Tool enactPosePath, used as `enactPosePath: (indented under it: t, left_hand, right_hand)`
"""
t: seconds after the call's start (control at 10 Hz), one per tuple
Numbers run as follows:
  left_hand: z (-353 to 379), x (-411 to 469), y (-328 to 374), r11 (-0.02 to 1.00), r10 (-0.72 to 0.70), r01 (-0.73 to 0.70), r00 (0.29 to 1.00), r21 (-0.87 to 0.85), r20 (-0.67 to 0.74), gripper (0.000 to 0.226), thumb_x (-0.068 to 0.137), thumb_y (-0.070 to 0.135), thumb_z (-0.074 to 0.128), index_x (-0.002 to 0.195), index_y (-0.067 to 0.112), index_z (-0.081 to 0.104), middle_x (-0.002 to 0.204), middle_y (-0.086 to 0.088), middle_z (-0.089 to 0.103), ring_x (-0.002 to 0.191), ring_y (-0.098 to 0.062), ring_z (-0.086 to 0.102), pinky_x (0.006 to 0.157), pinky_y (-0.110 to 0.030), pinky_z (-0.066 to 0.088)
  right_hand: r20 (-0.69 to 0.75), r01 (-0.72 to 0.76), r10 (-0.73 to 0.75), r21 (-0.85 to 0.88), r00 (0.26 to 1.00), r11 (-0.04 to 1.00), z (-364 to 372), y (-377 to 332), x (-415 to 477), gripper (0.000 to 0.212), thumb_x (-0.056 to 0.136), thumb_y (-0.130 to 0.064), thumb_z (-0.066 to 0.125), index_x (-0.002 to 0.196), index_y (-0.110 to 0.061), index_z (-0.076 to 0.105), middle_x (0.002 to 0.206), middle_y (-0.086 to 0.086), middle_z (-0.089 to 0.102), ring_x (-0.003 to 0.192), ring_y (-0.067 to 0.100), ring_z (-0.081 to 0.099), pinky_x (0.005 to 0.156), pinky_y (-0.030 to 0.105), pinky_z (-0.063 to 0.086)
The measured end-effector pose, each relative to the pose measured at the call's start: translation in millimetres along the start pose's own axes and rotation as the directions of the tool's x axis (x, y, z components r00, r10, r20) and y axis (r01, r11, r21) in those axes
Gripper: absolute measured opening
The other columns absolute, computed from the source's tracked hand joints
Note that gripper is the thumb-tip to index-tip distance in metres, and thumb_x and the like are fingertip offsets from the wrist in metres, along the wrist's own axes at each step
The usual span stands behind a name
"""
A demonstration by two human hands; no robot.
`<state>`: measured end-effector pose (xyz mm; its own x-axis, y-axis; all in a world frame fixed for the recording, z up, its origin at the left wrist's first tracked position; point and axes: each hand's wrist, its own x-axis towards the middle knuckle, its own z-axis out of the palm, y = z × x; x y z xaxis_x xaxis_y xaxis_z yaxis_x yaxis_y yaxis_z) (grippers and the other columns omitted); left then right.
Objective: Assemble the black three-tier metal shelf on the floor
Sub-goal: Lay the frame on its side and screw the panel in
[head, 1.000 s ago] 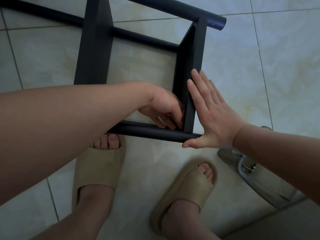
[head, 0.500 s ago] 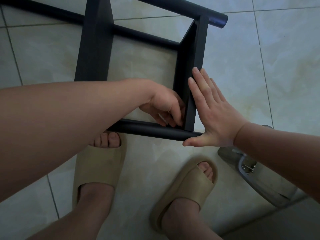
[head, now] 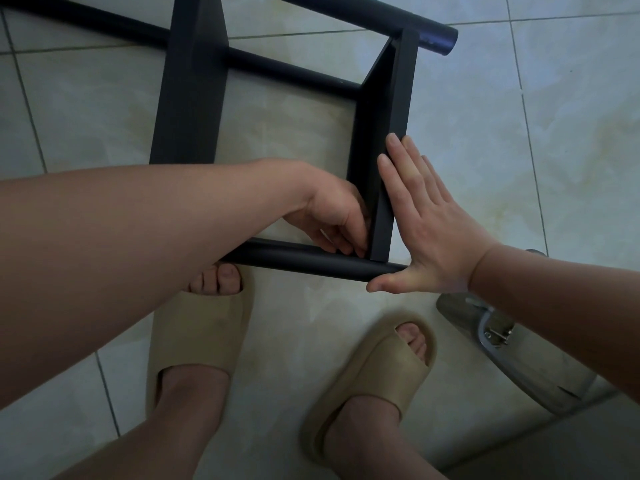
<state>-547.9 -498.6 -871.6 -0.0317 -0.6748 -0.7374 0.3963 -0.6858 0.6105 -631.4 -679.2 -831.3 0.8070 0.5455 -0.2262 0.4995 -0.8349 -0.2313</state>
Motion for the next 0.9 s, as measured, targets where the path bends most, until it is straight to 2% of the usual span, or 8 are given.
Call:
enactPosePath:
  t: [0.1, 0.3, 0.4, 0.5, 0.6, 0.8, 0.9]
  left_hand:
    - [1.6, 0.0, -1.5, 0.999, 0.026, -0.026, 1.0, -0.026, -0.004, 0.013, 0.09, 0.0, 0.065, 0.092, 0.011, 0.071, 0.08, -0.001, 0.071, 0.073, -0.012, 0.064, 0.076, -0.025, 0.052]
    - [4.5, -0.9, -5.6, 0.991, 0.088, -0.086, 0.996, -0.098, 0.011, 0.016, 0.09, -0.006, 0.061, 0.094, 0.007, 0.07, 0.089, -0.01, 0.07, 0.08, -0.019, 0.066, 0.084, -0.03, 0.054]
    - [6.9, -1.7, -8.1, 0.985, 0.103, -0.101, 0.995, -0.137, 0.008, 0.017, 0.089, -0.008, 0.06, 0.091, 0.007, 0.07, 0.085, -0.01, 0.071, 0.077, -0.019, 0.068, 0.084, -0.032, 0.054]
    - [4.8, -3.9, -7.9, 0.995, 0.064, -0.062, 0.998, -0.084, 0.023, 0.013, 0.09, 0.003, 0.064, 0.095, 0.012, 0.072, 0.095, -0.005, 0.076, 0.09, -0.019, 0.072, 0.095, -0.038, 0.05]
    - [0.2, -7.6, -4.8, 0.999, -0.009, 0.008, 0.999, 0.034, 0.031, 0.011, 0.089, 0.023, 0.068, 0.097, 0.024, 0.076, 0.104, 0.004, 0.077, 0.103, -0.013, 0.071, 0.099, -0.039, 0.049]
    - [0.8, -5.5, -0.8, 0.998, 0.02, -0.018, 0.999, 0.055, -0.031, 0.01, 0.085, 0.011, 0.072, 0.084, 0.021, 0.075, 0.081, 0.003, 0.073, 0.074, -0.01, 0.06, 0.079, -0.027, 0.049]
    - [-1.2, -7.8, 2.1, 0.999, 0.032, -0.031, 0.999, 0.045, -0.027, 0.013, 0.084, 0.006, 0.073, 0.092, 0.017, 0.072, 0.085, 0.001, 0.07, 0.078, -0.012, 0.06, 0.08, -0.028, 0.049]
  right_hand:
    - [0.0, 0.0, 0.0, 0.001, 1.0, 1.0, 0.0, -0.3, 0.3, 0.134, 0.075, -0.097, 0.036, 0.159, 0.002, 0.0, 0.167, 0.023, -0.006, 0.155, 0.039, -0.009, 0.124, 0.06, 0.01]
    - [-0.005, 0.003, -0.003, 0.004, 1.0, 1.0, -0.5, -0.3, 0.5, 0.134, 0.076, -0.096, 0.035, 0.159, 0.003, 0.002, 0.167, 0.025, -0.005, 0.155, 0.04, -0.008, 0.124, 0.062, 0.012]
    - [-0.003, 0.003, -0.003, 0.003, 1.0, 1.0, -0.4, -0.2, 0.4, 0.134, 0.076, -0.096, 0.036, 0.159, 0.003, 0.002, 0.167, 0.024, -0.005, 0.155, 0.04, -0.008, 0.124, 0.061, 0.011]
    - [-0.004, 0.005, -0.005, -0.003, 1.0, 1.0, -0.3, 0.3, -0.3, 0.134, 0.076, -0.096, 0.037, 0.159, 0.003, 0.001, 0.167, 0.025, -0.005, 0.155, 0.04, -0.008, 0.124, 0.061, 0.011]
    - [-0.002, 0.004, -0.004, 0.0, 1.0, 1.0, -0.3, -0.1, -0.1, 0.134, 0.076, -0.096, 0.036, 0.159, 0.003, 0.001, 0.167, 0.025, -0.005, 0.155, 0.04, -0.009, 0.124, 0.061, 0.011]
    - [-0.004, 0.005, -0.005, 0.003, 1.0, 1.0, -0.7, 0.1, 0.4, 0.134, 0.076, -0.096, 0.035, 0.159, 0.003, 0.0, 0.167, 0.025, -0.005, 0.155, 0.04, -0.008, 0.124, 0.061, 0.011]
    - [-0.002, 0.004, -0.004, 0.005, 1.0, 1.0, -0.8, -0.3, 0.5, 0.134, 0.076, -0.096, 0.035, 0.159, 0.003, 0.0, 0.167, 0.025, -0.005, 0.155, 0.04, -0.008, 0.124, 0.062, 0.011]
